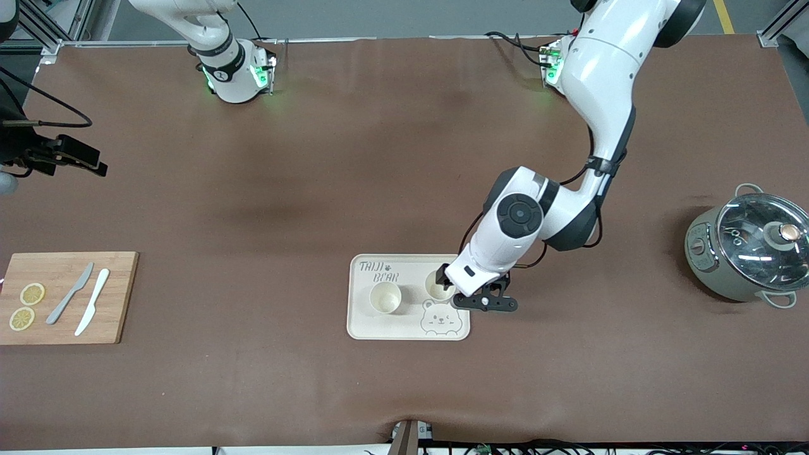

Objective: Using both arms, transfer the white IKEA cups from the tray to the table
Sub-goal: 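Close the left gripper on the white cup rim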

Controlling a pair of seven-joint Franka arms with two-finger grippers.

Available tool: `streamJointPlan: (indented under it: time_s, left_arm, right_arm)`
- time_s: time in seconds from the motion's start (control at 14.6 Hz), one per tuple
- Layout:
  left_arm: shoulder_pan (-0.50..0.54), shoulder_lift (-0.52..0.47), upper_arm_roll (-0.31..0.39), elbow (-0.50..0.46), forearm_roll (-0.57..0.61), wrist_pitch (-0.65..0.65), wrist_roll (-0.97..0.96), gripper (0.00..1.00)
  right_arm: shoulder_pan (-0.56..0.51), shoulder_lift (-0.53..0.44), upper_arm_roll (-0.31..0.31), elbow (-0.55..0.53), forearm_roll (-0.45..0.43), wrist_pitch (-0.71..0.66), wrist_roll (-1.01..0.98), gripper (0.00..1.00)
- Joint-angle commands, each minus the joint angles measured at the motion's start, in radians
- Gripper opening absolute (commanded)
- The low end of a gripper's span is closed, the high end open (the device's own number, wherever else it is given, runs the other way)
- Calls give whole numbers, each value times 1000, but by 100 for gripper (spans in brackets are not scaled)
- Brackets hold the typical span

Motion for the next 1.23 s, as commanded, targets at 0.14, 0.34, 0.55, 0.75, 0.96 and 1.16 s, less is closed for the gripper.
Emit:
streamJointPlan:
  time_s: [0.14, 0.34, 0.55, 0.75, 0.96, 1.16]
  left_arm:
    - [-30, 45, 12, 25, 51, 49, -37, 100]
    - [-37, 64, 16, 19, 73, 75, -74, 100]
    - [-39, 68, 16, 12, 74, 89, -82, 100]
    - [-37, 82, 16, 4, 74, 105, -82, 100]
    - [-36, 99, 16, 1, 82, 105, -83, 100]
    - [-36, 104, 16, -2, 82, 105, -82, 100]
  right_arm:
    - [8, -2, -2, 0, -17, 3, -5, 100]
    - [8, -2, -2, 0, -17, 3, -5, 100]
    - [8, -2, -2, 0, -17, 3, -5, 100]
    - [8, -2, -2, 0, -17, 3, -5, 100]
    - [8, -3, -2, 0, -17, -2, -7, 100]
    - [8, -3, -2, 0, -17, -6, -7, 100]
